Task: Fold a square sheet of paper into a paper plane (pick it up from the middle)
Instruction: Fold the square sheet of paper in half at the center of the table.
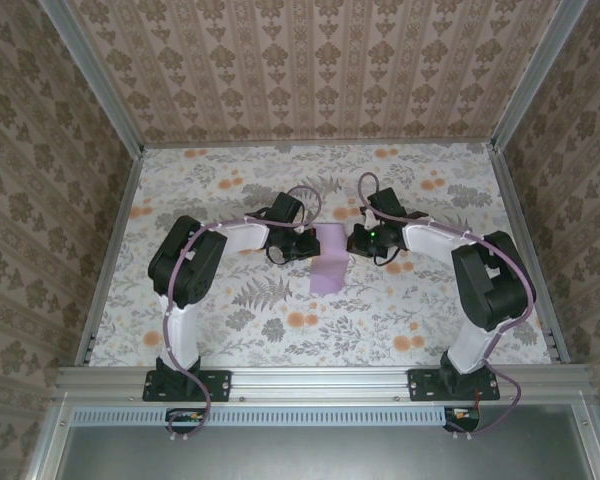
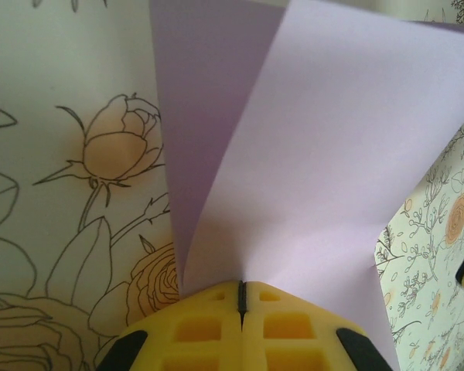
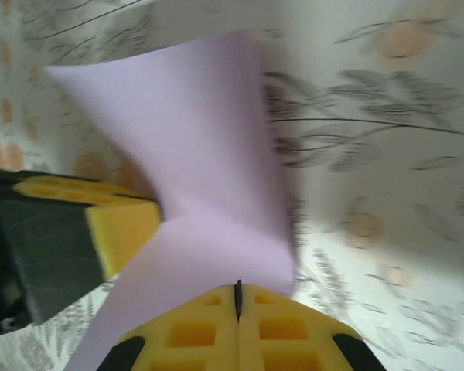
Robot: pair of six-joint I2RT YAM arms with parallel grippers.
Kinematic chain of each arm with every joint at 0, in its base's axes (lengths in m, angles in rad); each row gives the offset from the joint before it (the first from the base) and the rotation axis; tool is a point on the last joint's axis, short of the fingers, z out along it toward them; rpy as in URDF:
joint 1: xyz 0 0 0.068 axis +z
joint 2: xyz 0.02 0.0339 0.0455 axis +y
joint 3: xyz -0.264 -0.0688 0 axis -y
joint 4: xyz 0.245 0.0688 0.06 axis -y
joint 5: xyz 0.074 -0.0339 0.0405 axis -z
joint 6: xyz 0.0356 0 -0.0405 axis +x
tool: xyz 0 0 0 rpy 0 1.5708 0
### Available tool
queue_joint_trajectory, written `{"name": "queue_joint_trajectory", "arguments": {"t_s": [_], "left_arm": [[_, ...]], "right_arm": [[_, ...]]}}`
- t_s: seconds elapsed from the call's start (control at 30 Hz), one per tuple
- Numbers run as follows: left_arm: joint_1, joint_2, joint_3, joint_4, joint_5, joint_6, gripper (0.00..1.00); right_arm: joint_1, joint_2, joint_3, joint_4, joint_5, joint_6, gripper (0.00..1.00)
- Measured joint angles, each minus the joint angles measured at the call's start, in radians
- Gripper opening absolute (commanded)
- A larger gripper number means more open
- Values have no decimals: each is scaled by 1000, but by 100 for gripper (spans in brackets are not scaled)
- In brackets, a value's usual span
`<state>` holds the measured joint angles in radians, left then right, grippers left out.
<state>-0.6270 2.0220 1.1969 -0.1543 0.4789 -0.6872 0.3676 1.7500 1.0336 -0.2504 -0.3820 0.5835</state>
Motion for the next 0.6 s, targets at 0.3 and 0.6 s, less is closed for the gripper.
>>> {"name": "queue_joint_trajectory", "arguments": {"t_s": [0.3,0.6], "left_arm": [[-1,0,-1,1,0,0,0],[-1,-8,-27,35,-1,-4,0]], "right_arm": [[43,166,87,87,-68,25,0],[-11,188,35,143,-119,-10,0]]}}
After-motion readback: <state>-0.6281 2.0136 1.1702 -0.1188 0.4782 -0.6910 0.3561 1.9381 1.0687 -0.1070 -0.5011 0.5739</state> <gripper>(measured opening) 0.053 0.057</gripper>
